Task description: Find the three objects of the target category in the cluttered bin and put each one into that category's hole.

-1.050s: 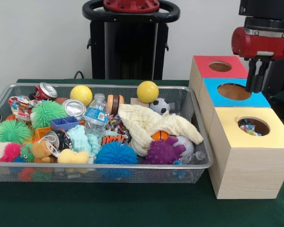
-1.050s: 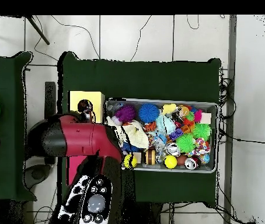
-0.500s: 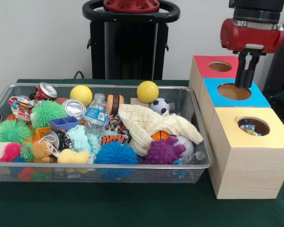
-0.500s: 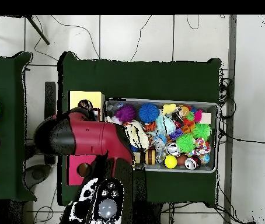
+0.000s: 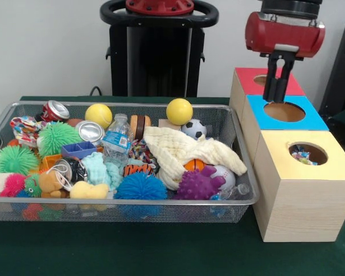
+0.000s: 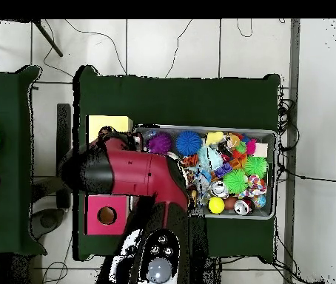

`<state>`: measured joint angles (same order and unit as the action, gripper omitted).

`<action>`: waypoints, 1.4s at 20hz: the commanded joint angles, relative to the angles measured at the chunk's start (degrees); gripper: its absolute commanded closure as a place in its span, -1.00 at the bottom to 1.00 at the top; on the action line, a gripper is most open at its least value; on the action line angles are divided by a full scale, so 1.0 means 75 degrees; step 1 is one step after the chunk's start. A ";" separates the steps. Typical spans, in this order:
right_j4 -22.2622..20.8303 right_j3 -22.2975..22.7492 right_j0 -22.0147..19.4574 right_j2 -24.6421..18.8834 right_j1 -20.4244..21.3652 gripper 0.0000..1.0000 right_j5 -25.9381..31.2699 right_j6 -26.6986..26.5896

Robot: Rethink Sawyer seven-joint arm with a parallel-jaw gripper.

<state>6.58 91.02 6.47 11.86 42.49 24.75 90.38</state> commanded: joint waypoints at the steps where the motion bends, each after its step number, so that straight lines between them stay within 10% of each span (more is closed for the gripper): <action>1: -0.0693 0.1068 -0.0490 -0.0782 0.0008 1.00 -0.0318 0.0228; 28: -0.1883 0.1503 -0.1739 -0.1442 -0.0253 1.00 -0.0708 0.0156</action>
<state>-3.68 95.39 -4.00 7.20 42.20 20.35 90.38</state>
